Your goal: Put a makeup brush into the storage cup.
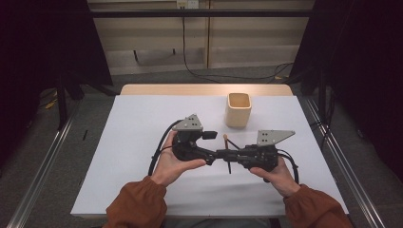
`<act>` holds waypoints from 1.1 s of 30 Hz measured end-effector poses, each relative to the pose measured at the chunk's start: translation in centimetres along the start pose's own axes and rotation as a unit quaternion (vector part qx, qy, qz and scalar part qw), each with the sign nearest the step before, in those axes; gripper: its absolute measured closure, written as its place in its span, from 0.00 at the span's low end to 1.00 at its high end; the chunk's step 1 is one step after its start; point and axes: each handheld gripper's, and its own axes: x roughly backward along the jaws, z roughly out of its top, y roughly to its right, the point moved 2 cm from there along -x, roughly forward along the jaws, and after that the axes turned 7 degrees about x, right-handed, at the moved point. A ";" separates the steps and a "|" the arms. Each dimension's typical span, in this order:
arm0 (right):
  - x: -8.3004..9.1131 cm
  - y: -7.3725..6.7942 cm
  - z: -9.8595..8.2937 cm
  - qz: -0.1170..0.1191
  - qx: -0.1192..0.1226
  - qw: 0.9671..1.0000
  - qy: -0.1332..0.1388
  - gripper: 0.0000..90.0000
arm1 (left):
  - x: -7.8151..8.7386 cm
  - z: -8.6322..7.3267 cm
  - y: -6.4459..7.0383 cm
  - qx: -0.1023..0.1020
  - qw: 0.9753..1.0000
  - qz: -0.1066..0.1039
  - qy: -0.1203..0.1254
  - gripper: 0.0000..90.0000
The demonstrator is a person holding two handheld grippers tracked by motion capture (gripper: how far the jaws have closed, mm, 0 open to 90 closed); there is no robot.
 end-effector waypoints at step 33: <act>1.4 0.7 -0.4 -0.029 -0.007 1.000 0.003 0.93 | 6.6 -4.2 -2.9 0.026 0.991 0.105 0.082 0.04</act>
